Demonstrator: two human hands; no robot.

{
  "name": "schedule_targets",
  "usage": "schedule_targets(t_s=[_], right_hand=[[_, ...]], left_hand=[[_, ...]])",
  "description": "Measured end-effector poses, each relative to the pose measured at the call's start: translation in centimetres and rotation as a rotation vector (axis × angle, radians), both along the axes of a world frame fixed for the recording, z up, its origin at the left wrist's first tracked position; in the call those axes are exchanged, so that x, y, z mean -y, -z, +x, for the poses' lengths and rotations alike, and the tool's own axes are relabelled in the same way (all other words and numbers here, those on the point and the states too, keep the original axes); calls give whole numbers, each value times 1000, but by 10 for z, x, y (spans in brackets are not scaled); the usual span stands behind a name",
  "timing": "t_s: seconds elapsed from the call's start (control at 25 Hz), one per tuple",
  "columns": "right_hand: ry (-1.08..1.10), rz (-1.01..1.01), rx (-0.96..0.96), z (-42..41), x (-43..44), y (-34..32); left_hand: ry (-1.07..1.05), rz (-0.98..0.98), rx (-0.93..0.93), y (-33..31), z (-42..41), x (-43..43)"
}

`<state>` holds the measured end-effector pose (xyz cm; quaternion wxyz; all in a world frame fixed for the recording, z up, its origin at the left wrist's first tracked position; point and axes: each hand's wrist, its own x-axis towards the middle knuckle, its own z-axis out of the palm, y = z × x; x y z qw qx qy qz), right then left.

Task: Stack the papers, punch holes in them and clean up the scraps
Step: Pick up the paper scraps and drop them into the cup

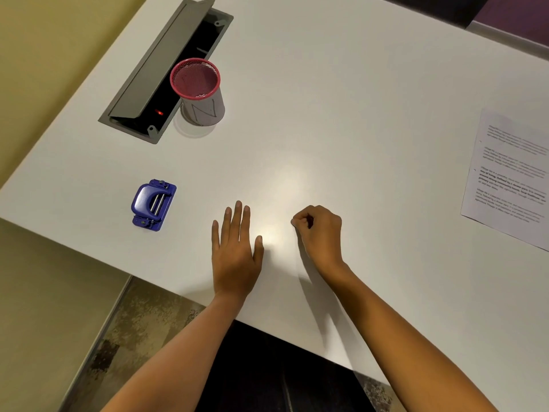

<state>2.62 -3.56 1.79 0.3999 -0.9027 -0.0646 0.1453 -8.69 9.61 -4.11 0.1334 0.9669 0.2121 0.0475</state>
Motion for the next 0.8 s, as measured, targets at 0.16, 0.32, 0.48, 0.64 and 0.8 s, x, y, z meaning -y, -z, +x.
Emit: schedule_targets(t_s=[0.16, 0.32, 0.48, 0.64, 0.8], right_hand=[[-193, -248, 35, 8, -5, -2], [-214, -378, -82, 13, -15, -4], [171, 108, -305, 22, 11, -5], [475, 333, -435, 34, 59, 1], [549, 461, -465, 34, 80, -2]], left_hand=[[1, 1, -13, 0, 0, 0], [-1, 5, -21, 0, 0, -1], [-2, 7, -20, 0, 0, 0], [-5, 2, -21, -1, 0, 0], [-10, 2, -41, -2, -1, 0]])
